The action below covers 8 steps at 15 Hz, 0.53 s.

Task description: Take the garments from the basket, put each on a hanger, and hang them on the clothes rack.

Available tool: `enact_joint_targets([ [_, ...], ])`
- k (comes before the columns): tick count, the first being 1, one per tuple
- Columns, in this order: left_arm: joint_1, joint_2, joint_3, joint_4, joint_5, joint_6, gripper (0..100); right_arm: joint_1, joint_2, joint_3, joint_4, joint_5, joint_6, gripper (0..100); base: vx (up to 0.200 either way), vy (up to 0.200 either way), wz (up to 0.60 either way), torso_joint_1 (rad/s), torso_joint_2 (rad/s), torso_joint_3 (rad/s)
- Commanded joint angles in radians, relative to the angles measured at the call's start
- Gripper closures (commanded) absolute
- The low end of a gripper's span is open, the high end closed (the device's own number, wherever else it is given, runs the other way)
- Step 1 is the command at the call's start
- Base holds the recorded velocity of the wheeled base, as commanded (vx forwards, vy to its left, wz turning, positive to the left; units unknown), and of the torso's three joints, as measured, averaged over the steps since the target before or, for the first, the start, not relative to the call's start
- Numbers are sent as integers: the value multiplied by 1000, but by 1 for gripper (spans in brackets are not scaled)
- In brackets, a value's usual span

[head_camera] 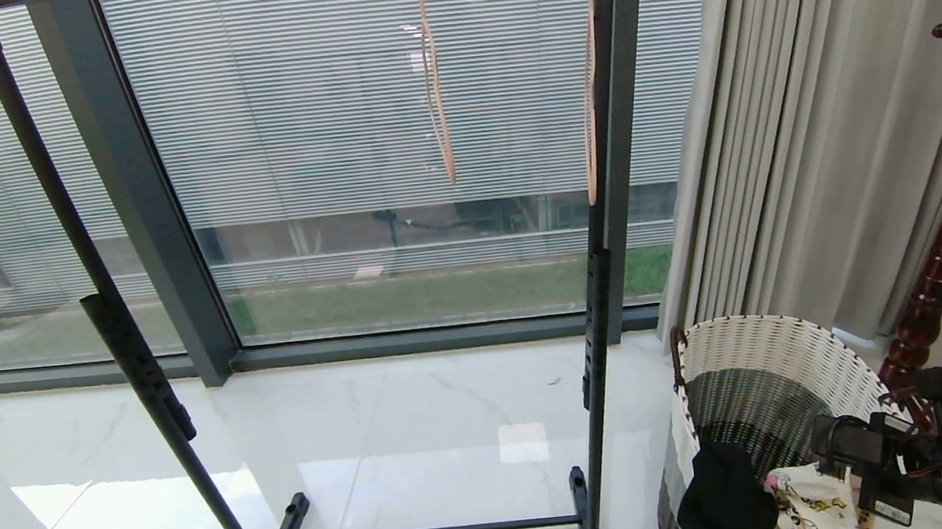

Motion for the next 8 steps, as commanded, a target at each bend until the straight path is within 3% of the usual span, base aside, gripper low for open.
enact_joint_targets([
  [1,0,0,0,0,0,-1,0,4,-149,55,-3,0,81,100,0,0,0,0,0,0],
  [3,0,0,0,0,0,2,0,24,-319,55,44,-6,208,100,0,0,0,0,0,0],
  [5,0,0,0,0,0,1,0,26,-537,-20,271,-14,250,100,0,0,0,0,0,0],
  [6,0,0,0,0,0,-1,0,26,-661,-97,469,-15,253,100,0,0,0,0,0,0],
  [8,0,0,0,0,0,-1,0,26,-882,-359,1009,-27,256,100,0,0,0,0,0,0],
])
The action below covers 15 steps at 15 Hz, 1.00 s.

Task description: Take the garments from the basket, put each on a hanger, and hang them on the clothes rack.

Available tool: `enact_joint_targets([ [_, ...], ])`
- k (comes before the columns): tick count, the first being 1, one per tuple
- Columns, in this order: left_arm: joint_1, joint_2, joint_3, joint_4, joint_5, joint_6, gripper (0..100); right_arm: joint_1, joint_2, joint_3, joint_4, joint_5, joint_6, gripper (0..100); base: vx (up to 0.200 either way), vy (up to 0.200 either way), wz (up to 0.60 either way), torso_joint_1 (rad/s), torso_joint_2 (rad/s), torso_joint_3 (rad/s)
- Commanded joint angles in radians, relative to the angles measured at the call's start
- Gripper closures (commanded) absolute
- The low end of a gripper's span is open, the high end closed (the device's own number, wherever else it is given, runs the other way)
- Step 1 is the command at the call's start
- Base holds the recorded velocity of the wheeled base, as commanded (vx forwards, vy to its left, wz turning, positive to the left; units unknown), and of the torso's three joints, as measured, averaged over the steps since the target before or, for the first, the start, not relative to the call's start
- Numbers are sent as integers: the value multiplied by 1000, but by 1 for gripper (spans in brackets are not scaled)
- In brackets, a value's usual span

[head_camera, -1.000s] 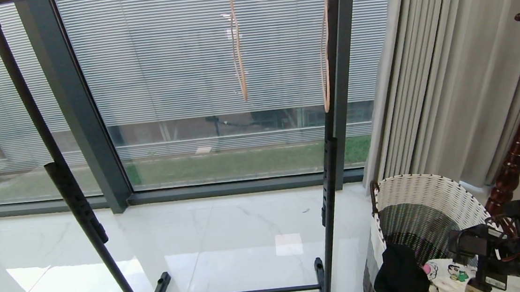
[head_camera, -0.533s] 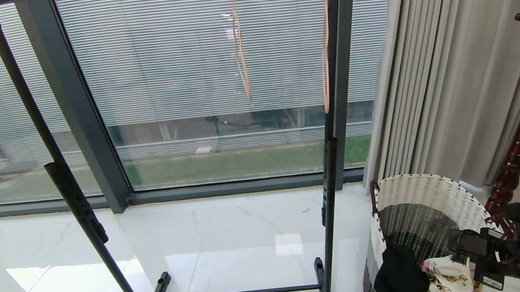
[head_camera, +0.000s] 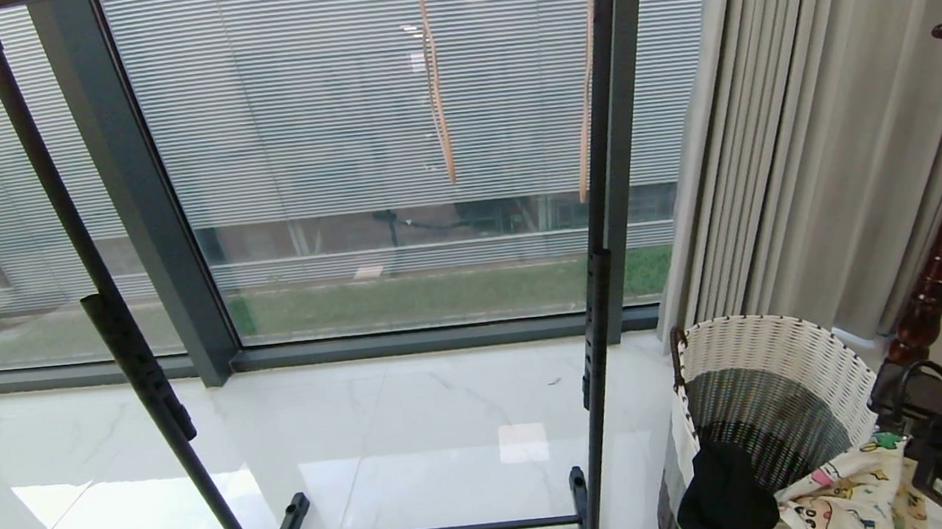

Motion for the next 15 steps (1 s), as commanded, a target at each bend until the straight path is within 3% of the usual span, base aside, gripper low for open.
enact_joint_targets([
  [1,0,0,0,0,0,-1,0,4,-400,-382,583,-30,26,100,0,0,0,0,0,0],
  [3,0,0,0,0,0,4,0,4,-473,-611,928,-35,30,100,0,0,0,0,0,0],
  [5,0,0,0,0,-1,5,0,4,-491,-741,1068,-35,39,100,0,0,0,0,0,0],
  [8,0,0,0,0,0,5,0,6,-486,-822,1102,-37,38,100,-133,0,0,2,0,0],
  [15,0,0,0,0,0,4,0,47,-460,-835,1102,-44,38,100,-200,0,0,0,4,4],
])
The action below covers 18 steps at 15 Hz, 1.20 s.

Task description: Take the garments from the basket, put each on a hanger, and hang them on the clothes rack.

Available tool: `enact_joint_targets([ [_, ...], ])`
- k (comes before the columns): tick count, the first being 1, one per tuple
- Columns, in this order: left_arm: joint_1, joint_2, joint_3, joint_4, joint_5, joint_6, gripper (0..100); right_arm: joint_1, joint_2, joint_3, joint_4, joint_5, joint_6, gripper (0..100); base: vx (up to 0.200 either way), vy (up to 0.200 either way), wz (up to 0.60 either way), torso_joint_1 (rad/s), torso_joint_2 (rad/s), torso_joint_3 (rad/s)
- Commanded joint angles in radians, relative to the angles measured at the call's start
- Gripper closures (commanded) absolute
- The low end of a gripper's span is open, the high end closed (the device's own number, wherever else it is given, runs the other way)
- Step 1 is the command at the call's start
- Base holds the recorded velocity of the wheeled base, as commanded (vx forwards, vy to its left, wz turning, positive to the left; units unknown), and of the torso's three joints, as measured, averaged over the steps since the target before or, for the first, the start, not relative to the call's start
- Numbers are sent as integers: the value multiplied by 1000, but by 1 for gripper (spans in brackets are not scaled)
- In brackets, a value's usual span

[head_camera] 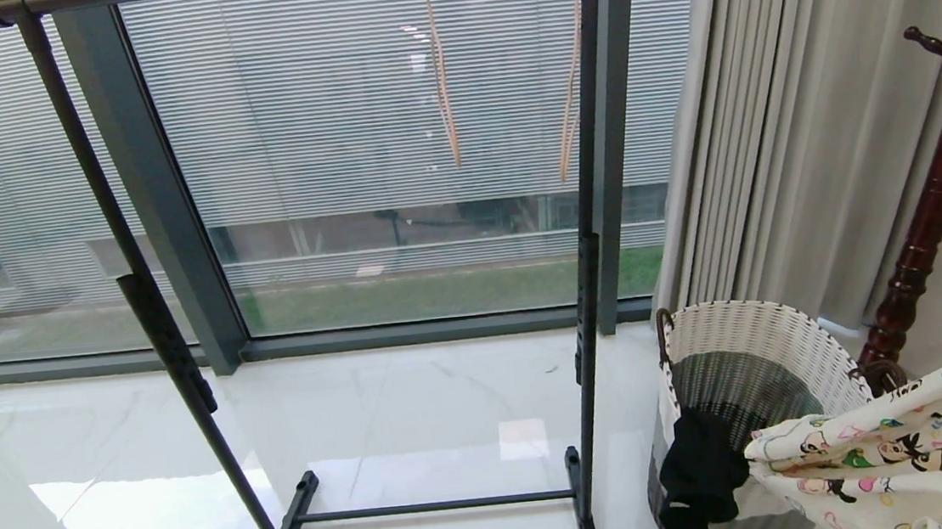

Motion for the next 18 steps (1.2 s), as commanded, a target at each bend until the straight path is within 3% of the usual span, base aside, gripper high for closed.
enact_joint_targets([
  [1,0,0,0,-1,0,0,0,3,7,1,-1,0,0,100,-200,0,0,2,2,2],
  [4,0,0,0,-1,0,0,0,3,7,-1,-4,0,3,100,-200,0,0,2,2,4],
  [10,0,0,0,-1,0,-3,0,15,2,-4,-7,11,13,100,0,0,0,0,0,0],
  [13,0,0,0,-3,-6,73,0,133,5,4,-7,11,84,100,0,0,0,0,0,0],
  [15,0,0,0,-6,-11,78,0,228,32,25,-14,6,165,100,0,0,0,0,0,0],
  [16,-14,38,-63,-19,-34,64,0,271,45,44,-48,4,205,100,0,0,0,0,0,0],
  [18,-104,350,-296,-128,-35,-95,0,325,79,74,-140,-12,253,100,0,0,0,0,0,0],
])
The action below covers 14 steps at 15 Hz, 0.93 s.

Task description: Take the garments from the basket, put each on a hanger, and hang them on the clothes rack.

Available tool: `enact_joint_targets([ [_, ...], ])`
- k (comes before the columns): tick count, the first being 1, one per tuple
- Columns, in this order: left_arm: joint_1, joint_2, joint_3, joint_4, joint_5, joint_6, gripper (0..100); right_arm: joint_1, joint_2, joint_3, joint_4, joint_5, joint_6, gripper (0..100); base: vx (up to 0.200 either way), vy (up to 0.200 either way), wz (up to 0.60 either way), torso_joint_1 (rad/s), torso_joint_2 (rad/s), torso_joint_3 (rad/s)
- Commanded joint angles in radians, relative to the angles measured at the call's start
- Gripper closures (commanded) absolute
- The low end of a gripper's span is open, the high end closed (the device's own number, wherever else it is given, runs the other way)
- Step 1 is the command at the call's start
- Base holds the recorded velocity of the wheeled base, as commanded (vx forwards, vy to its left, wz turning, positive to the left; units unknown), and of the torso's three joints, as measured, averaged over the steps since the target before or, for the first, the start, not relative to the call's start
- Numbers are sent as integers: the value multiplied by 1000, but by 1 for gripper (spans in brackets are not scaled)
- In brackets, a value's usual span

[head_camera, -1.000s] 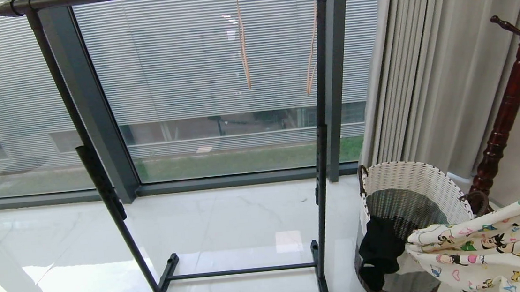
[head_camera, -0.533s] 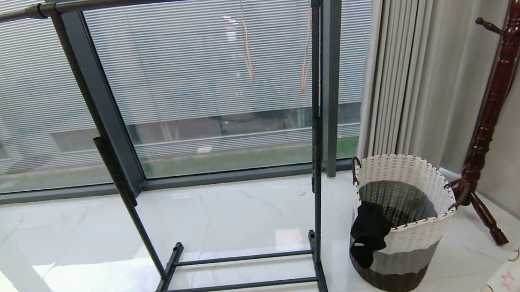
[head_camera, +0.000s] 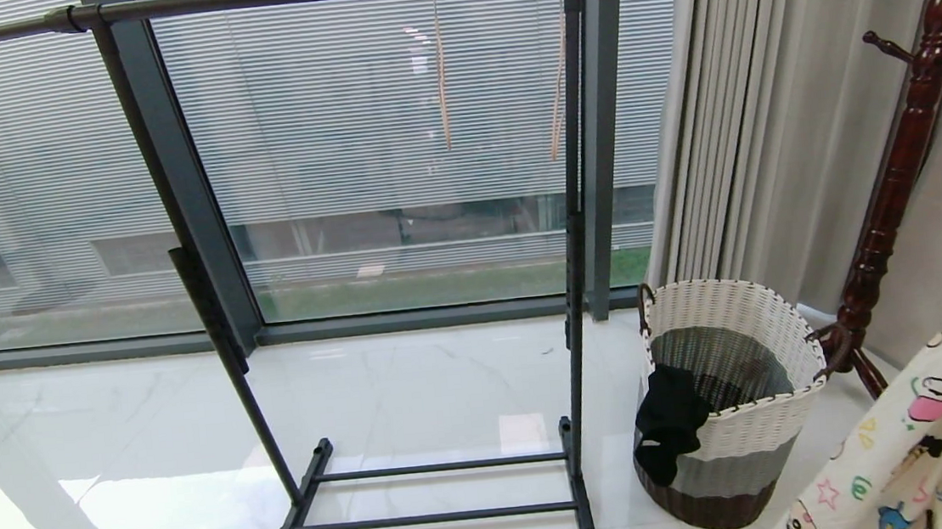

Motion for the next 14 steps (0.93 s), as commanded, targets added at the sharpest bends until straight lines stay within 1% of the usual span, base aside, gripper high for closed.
enact_joint_targets([
  [1,-81,477,-284,-204,-7,-135,0,56,62,23,-45,-23,21,100,0,0,0,0,0,0],
  [2,-86,632,-326,-324,-5,-135,0,75,88,23,-76,-37,37,100,0,0,0,0,0,0],
  [3,-115,769,-347,-425,-4,-135,0,93,120,18,-116,-48,64,100,0,0,0,0,0,0],
  [4,-176,887,-375,-498,-1,-135,0,115,162,15,-171,-63,97,100,0,0,0,0,0,0],
  [5,-264,987,-418,-520,7,-137,0,151,199,15,-229,-92,128,100,0,0,0,0,0,0],
  [6,-347,1073,-458,-520,47,-137,0,190,223,15,-263,-117,151,100,0,0,0,0,0,0],
  [7,-410,1142,-481,-520,104,-135,0,217,240,12,-280,-132,168,100,0,0,0,0,0,0],
  [8,-491,1260,-487,-520,205,-126,0,239,277,0,-315,-155,174,100,0,0,0,0,0,0],
  [9,-561,1338,-496,-523,237,-124,0,251,306,-11,-343,-160,174,100,0,0,0,0,0,0],
  [12,-781,1473,-533,-535,240,-134,0,283,386,-66,-364,-160,179,100,0,0,0,0,0,0],
  [14,-888,1540,-565,-535,239,-180,0,306,427,-86,-390,-161,218,100,0,0,0,0,0,0],
])
